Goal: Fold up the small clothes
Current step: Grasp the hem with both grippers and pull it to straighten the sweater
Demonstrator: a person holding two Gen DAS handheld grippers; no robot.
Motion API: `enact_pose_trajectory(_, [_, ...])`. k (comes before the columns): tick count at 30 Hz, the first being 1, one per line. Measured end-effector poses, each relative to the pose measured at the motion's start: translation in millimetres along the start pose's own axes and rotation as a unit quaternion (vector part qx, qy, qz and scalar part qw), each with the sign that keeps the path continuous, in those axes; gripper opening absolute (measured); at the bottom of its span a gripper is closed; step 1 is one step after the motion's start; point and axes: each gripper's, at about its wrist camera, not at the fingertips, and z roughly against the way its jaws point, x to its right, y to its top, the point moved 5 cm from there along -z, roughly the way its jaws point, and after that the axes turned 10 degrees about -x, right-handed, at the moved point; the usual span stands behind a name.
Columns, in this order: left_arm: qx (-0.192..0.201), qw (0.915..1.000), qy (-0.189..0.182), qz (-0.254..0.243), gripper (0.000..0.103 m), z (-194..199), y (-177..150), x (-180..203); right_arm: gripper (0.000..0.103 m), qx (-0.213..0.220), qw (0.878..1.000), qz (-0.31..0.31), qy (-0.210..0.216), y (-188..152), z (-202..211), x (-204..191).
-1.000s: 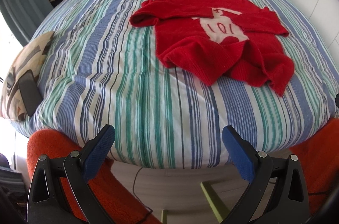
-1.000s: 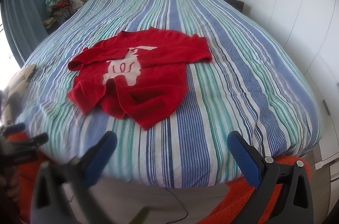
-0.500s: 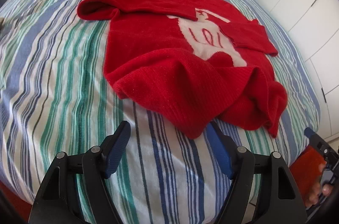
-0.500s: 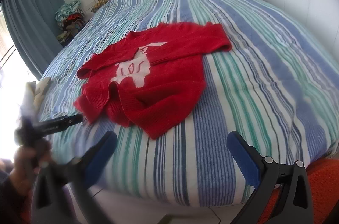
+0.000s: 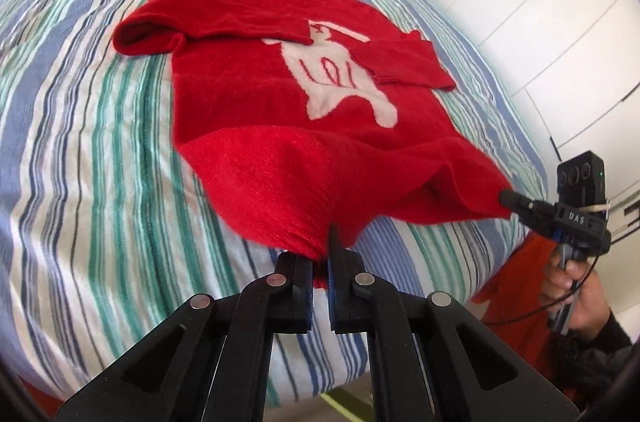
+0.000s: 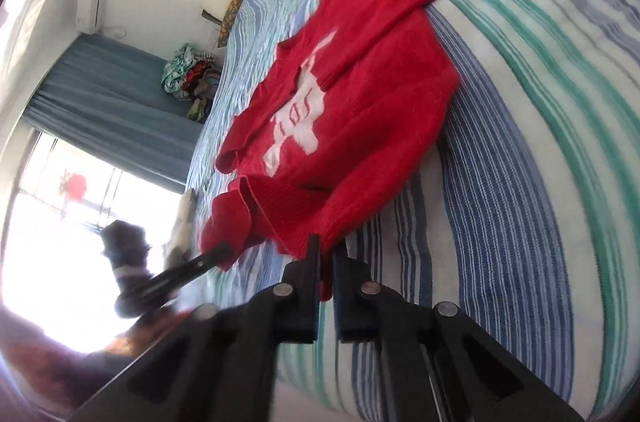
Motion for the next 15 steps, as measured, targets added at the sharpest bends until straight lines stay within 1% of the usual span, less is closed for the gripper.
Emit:
enact_pose_trajectory(2, [-0.016, 0.9996, 0.013, -0.021, 0.004, 12.4, -13.7, -2.8, 0.005, -0.009, 1.0, 0.023, -0.014, -5.1, 25.9, -12.1])
enact_pose_trajectory(4, [-0.038, 0.9989, 0.016, -0.022, 0.007, 7.8, -22.2, -8.8, 0.005, -0.025, 0.998, 0.032, -0.04, -10.5, 42.7, -14.8])
enact_pose_trajectory(5, [-0.046, 0.9984, 0.023, -0.022, 0.009, 0.7, -25.7, -11.6, 0.005, -0.032, 0.997, 0.036, -0.052, -12.4, 44.9, -13.4])
enact_pose_trajectory(6, [-0.053, 0.9977, 0.037, -0.019, 0.017, -8.8, -28.6, -15.0, 0.005, -0.039, 0.996, 0.037, -0.064, -11.8, 43.3, -9.2])
enact_pose_trajectory(7, [-0.061, 0.9968, 0.051, -0.013, 0.029, -17.4, -31.2, -19.9, 0.005, -0.044, 0.996, 0.038, -0.075, -10.2, 39.0, 0.3])
enact_pose_trajectory(8, [-0.068, 0.996, 0.059, -0.001, 0.037, -25.1, -33.8, -24.8, 0.007, -0.047, 0.995, 0.035, -0.081, -10.5, 34.0, 7.7])
enact_pose_trajectory(9, [-0.063, 0.9964, 0.054, 0.014, 0.044, -26.6, -36.7, -29.1, 0.011, -0.049, 0.995, 0.026, -0.086, -10.6, 29.6, 16.0])
enact_pose_trajectory(10, [-0.053, 0.9974, 0.042, 0.026, 0.047, -23.5, -39.2, -31.7, 0.013, -0.047, 0.994, 0.014, -0.1, -9.8, 25.7, 24.6])
enact_pose_trajectory(11, [-0.043, 0.9981, 0.028, 0.035, 0.051, -18.5, -41.2, -33.2, 0.024, -0.046, 0.993, 0.006, -0.111, -10.7, 24.1, 30.8])
enact_pose_trajectory(12, [-0.032, 0.9984, 0.019, 0.043, 0.061, -13.1, -42.3, -34.3, 0.035, -0.045, 0.992, -0.004, -0.114, -12.8, 26.0, 35.5])
enact_pose_trajectory(13, [-0.017, 0.9984, 0.015, 0.051, 0.071, -9.0, -40.8, -35.2, 0.039, -0.04, 0.994, -0.013, -0.105, -16.3, 29.5, 37.2])
enact_pose_trajectory(14, [-0.007, 0.9981, 0.012, 0.06, 0.073, -7.0, -39.3, -36.2, 0.044, -0.035, 0.995, -0.02, -0.091, -18.8, 31.7, 37.5])
enact_pose_trajectory(15, [-0.007, 0.9976, 0.006, 0.069, 0.074, -9.0, -37.1, -36.4, 0.048, -0.032, 0.996, -0.026, -0.078, -21.5, 32.8, 37.5])
